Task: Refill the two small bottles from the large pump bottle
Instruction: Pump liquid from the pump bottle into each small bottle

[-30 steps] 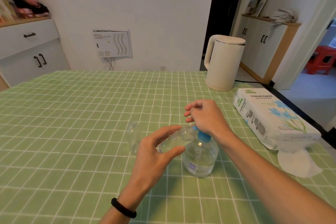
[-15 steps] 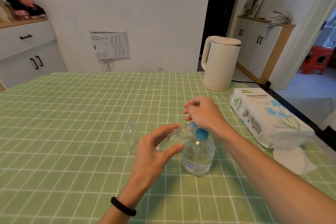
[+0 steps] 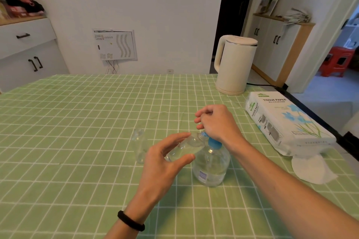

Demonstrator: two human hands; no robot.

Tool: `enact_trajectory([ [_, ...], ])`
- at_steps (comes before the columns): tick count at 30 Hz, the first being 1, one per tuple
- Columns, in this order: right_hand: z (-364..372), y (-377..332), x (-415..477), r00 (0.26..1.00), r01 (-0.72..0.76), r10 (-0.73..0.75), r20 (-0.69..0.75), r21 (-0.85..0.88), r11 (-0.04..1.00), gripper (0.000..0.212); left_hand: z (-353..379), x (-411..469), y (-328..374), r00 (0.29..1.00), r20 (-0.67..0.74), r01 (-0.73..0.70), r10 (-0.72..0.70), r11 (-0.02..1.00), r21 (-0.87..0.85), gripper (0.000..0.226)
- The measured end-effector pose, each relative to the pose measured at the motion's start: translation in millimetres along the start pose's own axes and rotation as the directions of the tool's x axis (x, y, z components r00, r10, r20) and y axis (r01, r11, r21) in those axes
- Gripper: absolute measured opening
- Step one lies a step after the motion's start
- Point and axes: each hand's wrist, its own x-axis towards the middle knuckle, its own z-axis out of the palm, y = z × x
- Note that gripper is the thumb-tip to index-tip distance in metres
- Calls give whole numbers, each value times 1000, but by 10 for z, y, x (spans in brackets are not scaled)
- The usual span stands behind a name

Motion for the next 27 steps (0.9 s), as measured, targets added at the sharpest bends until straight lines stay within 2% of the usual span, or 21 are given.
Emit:
enact_trajectory([
  [7, -41, -52, -24, 999, -31, 31, 15, 12, 999, 27, 12, 16, 27, 1000, 3, -3, 3, 1000, -19, 49],
  [11, -99, -145, -9, 999, -7, 9, 30, -41, 999, 21, 9, 39, 70, 1000, -5, -14, 13, 1000, -27, 49],
  [21, -19, -3, 20, 999, -27, 26, 25, 40, 999, 31, -3, 22, 21, 1000, 1, 0, 0, 1000, -16, 50],
  [27, 3, 8, 8, 1000, -3, 3, -3, 23, 1000, 32, 16, 6, 1, 1000, -2, 11, -11, 1000, -21, 51],
])
